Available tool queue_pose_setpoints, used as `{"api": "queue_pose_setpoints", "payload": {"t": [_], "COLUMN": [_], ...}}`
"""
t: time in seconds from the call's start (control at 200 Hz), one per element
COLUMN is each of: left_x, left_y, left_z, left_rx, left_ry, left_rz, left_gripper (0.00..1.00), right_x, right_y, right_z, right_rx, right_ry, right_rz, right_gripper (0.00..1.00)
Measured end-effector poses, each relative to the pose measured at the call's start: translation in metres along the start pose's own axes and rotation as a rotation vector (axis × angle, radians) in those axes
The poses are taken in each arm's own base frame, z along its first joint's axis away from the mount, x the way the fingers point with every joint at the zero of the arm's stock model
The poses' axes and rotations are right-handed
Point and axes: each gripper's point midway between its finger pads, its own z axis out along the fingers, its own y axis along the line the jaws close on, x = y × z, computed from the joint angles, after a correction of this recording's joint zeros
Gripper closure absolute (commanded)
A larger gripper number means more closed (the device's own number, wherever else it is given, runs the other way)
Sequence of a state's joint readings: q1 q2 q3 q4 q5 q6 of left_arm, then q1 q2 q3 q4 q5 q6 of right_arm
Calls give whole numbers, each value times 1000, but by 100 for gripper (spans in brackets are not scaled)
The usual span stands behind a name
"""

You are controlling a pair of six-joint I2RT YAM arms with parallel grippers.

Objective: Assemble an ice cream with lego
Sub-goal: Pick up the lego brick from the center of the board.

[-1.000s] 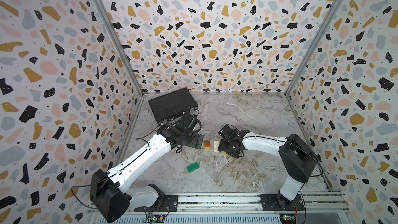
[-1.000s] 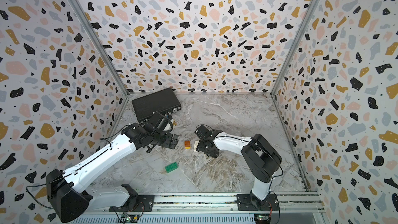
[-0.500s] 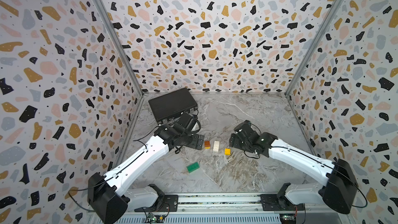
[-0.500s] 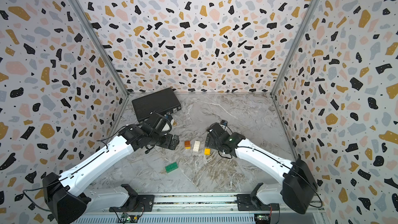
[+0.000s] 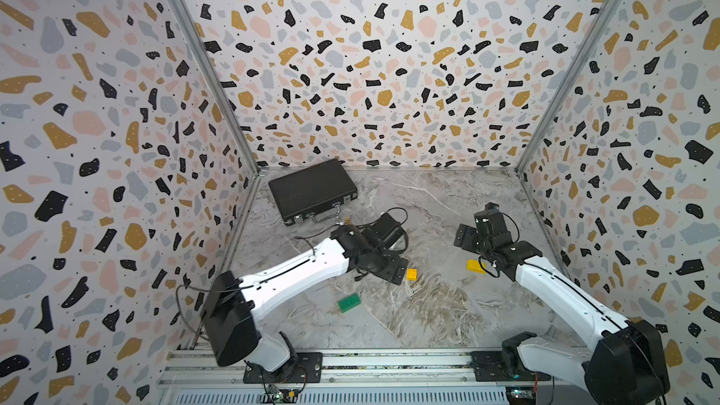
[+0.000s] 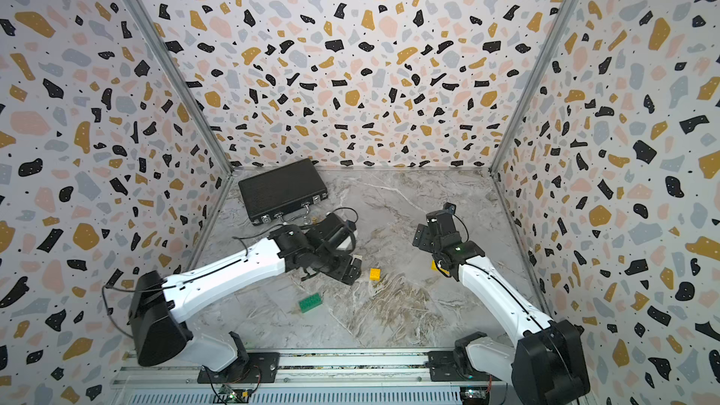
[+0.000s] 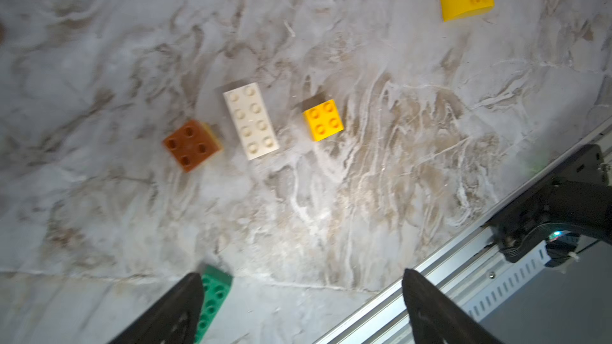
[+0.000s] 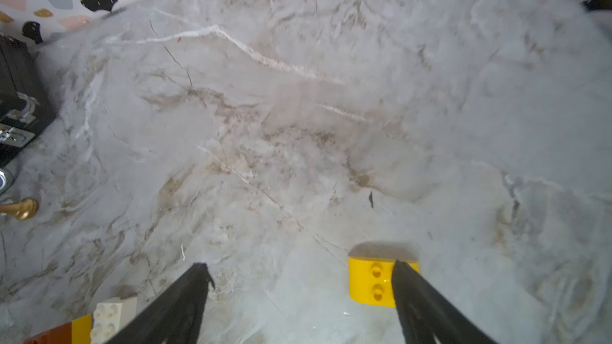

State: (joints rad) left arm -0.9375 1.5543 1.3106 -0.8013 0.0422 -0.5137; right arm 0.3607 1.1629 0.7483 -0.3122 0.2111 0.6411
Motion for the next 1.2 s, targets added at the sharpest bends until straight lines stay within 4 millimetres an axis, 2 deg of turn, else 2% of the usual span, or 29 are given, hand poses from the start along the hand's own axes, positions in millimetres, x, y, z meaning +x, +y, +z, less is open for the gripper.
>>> {"api": "queue_pose_setpoints", "payload": {"t": [0.07, 0.205, 0.34, 0.426, 0.531, 0.636, 0.926, 1.196], "left_x": [-2, 4, -5, -16, -27, -32, -22, -19], "left_y": [-7, -1, -4, -11, -19, -21, -18, -17], "left_z": [24, 70, 103, 116, 124, 129, 143, 147], "left_rx": [-5, -66, -103, -116, -126, -141, -214, -233], "left_ry": [29, 120, 167, 166, 161, 164, 215, 229], "left_rz": [-41, -121, -146, -138, -126, -121, -90, -78], "left_gripper": [16, 17, 18, 21, 27, 29, 39, 51], "right_x": [17, 37, 34, 37, 44, 42, 39, 40], "right_y": [-8, -26, -13, -7, -5, -3, -2, -3], "right_z": [10, 24, 31, 39, 46, 46, 47, 48], "right_rx": [-15, -27, -94, -118, -124, -136, -152, -151], "right_ry": [32, 71, 72, 92, 125, 123, 120, 128], "right_rz": [48, 149, 190, 203, 212, 222, 241, 247], "right_gripper": [22, 28, 37, 37, 38, 38, 38, 38]}}
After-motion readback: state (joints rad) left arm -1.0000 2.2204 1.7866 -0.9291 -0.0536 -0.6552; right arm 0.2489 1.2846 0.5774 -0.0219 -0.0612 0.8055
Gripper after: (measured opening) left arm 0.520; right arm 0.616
